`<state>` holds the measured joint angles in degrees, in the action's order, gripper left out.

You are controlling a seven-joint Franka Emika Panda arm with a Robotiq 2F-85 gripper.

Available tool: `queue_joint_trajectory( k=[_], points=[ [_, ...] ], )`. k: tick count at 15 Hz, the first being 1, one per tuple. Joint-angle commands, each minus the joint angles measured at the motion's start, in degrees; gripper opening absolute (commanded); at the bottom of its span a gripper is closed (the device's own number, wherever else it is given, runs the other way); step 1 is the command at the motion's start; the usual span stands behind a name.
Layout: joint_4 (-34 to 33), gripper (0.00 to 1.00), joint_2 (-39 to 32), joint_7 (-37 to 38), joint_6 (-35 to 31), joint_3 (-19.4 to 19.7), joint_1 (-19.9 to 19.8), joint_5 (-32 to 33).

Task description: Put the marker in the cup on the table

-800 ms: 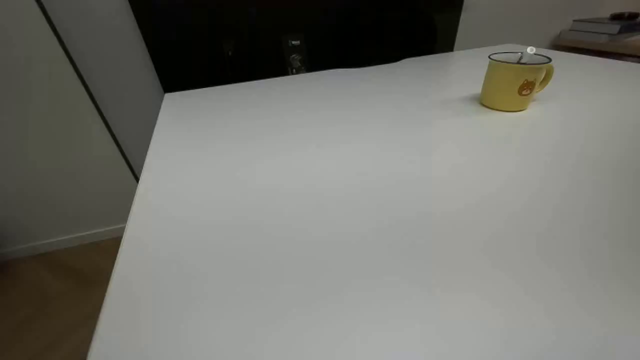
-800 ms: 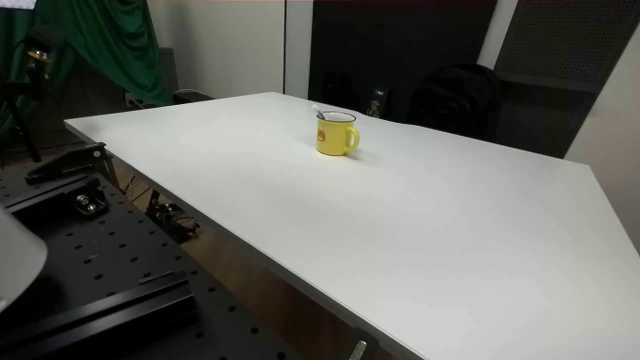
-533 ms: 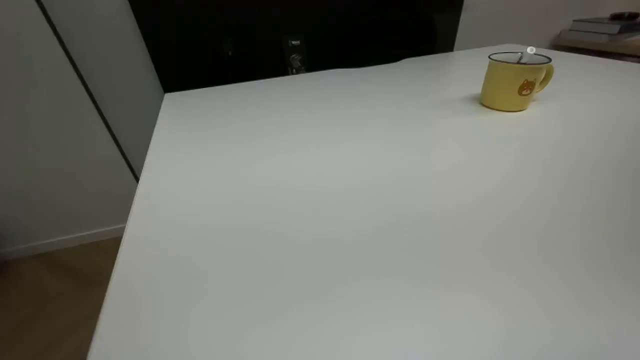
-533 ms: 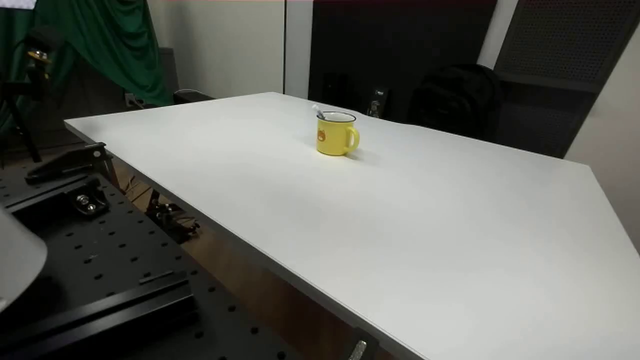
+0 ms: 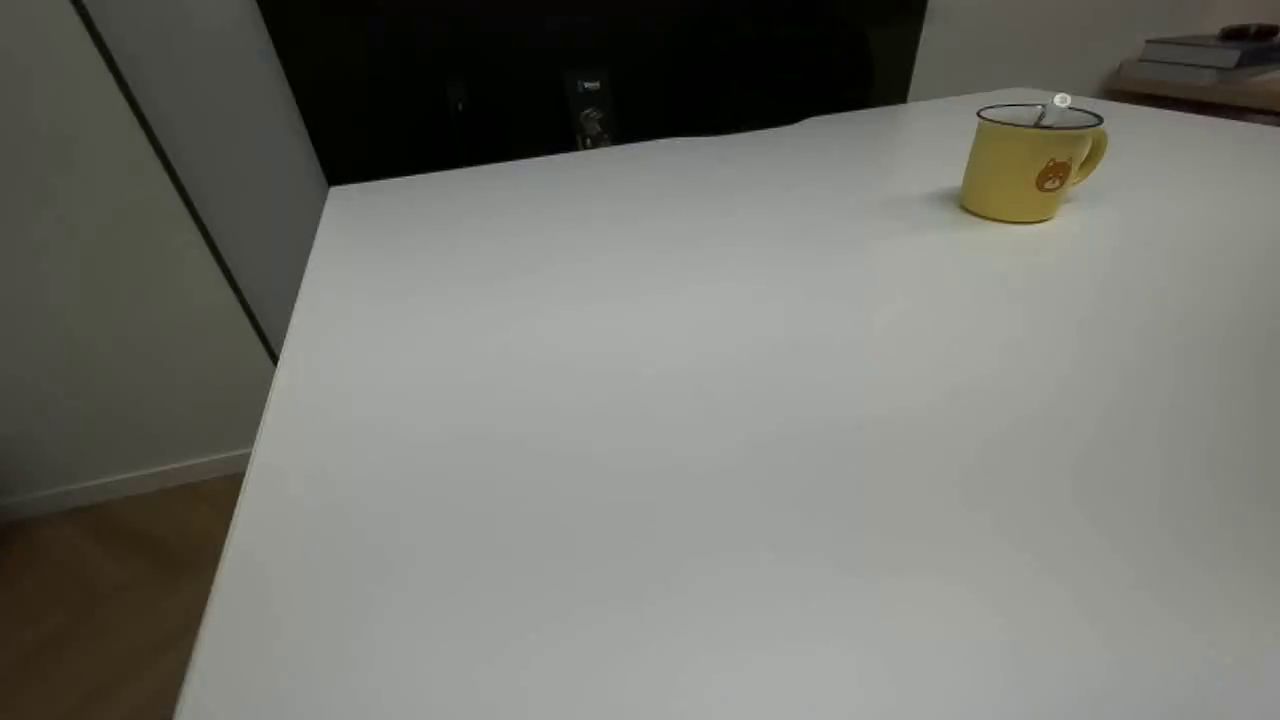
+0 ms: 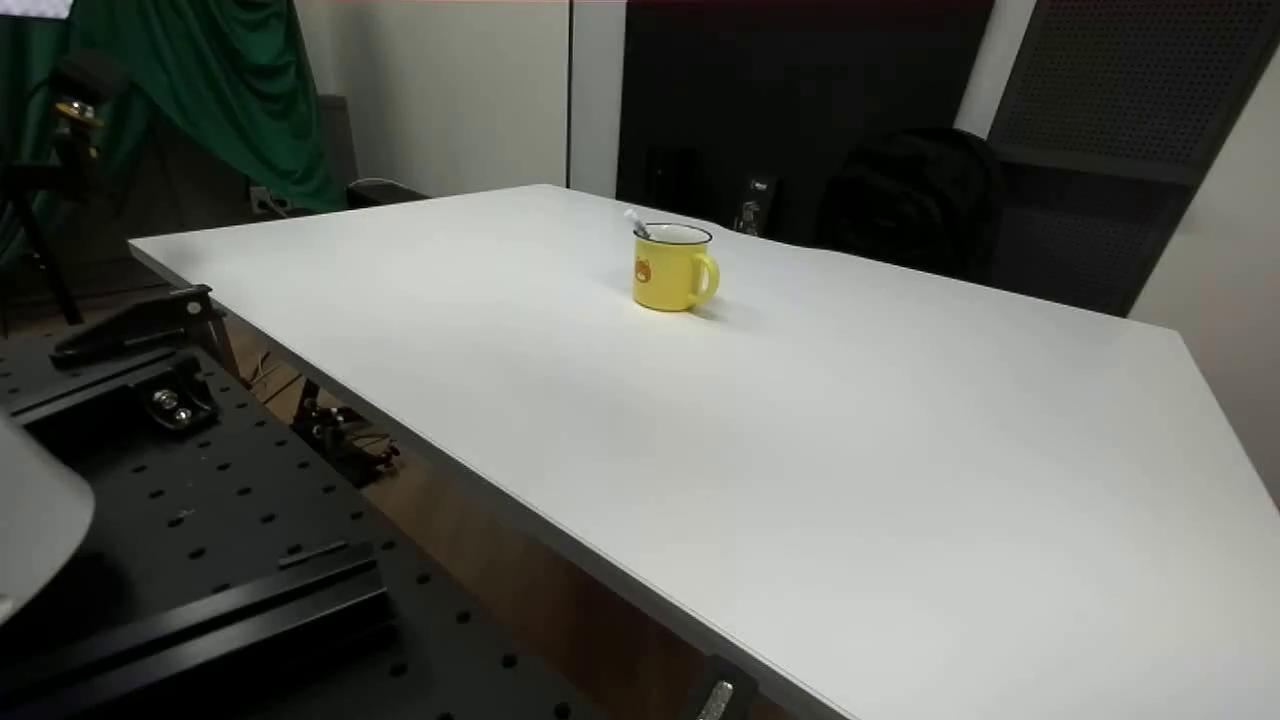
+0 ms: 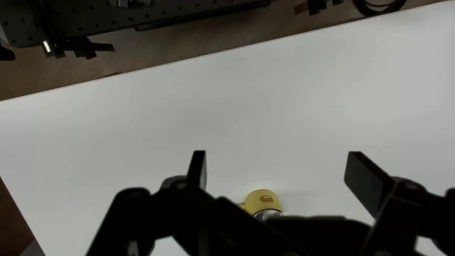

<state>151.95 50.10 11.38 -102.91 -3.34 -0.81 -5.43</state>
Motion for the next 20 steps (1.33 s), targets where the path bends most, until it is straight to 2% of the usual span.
queue_joint_trajectory(
  k=[1,4,8,12,18,19,20],
  points=[
    [0.86,1.0,-7.88,-0.65,-6.59,-0.87,-0.84,1.09],
    [0.92,1.0,-15.64,-1.15,-14.45,-0.79,-0.54,1.68],
    [-2.81,1.0,-27.94,0.14,-23.7,-1.12,-1.08,2.98],
    [-7.56,1.0,-37.8,3.02,-33.02,-2.26,-1.9,8.38],
    [-15.68,1.0,-49.55,8.6,-37.07,-1.34,-1.37,16.65],
    [-11.62,1.0,-45.41,4.23,-36.97,-0.51,-0.38,13.43],
    [-12.8,1.0,-47.1,5.32,-37.39,-0.36,-0.29,14.57]
  ],
)
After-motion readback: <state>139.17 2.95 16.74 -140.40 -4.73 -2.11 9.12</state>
